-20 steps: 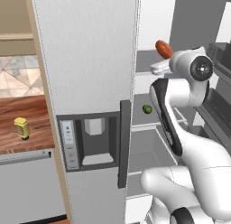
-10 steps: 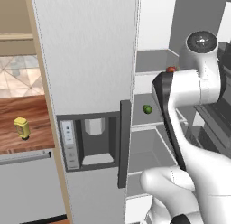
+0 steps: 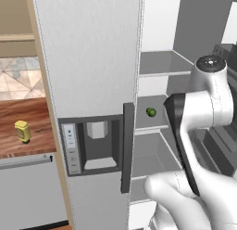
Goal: Place the mustard and mayonnaise from the counter to the top shelf of the fridge. If the existing items in the fridge are on the top shelf, move them to other shelves.
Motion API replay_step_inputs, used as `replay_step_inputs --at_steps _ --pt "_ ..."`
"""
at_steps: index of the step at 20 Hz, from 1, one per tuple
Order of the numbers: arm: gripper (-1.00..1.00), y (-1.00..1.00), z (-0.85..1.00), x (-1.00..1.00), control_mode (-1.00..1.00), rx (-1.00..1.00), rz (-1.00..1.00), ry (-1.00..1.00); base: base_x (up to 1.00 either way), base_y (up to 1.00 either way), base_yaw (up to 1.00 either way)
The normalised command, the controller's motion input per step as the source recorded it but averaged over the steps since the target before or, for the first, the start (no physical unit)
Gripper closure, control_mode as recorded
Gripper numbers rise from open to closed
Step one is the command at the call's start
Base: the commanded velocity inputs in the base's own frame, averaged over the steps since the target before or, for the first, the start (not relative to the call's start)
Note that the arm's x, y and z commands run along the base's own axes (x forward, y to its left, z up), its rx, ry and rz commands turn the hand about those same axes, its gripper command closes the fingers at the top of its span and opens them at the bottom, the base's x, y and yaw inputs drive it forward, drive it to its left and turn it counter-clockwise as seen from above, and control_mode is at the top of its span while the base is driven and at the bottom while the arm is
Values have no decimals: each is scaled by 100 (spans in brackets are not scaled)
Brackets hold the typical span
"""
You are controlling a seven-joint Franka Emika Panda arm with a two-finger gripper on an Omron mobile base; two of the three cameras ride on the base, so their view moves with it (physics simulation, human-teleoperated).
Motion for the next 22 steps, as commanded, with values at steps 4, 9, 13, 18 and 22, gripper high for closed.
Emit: replay_step_inputs --at_steps 4,9,13,18,22 --pt "100 -24 -57 12 -100 28 -13 -9 0 0 0" --pt "100 0 -26 62 -100 7 -12 -1 0 0 0" --pt "100 1 -19 64 -100 1 -5 1 0 0 0" --pt "100 0 -21 48 -100 7 0 1 0 0 0" --pt "100 -14 -25 29 -100 16 9 3 0 0 0"
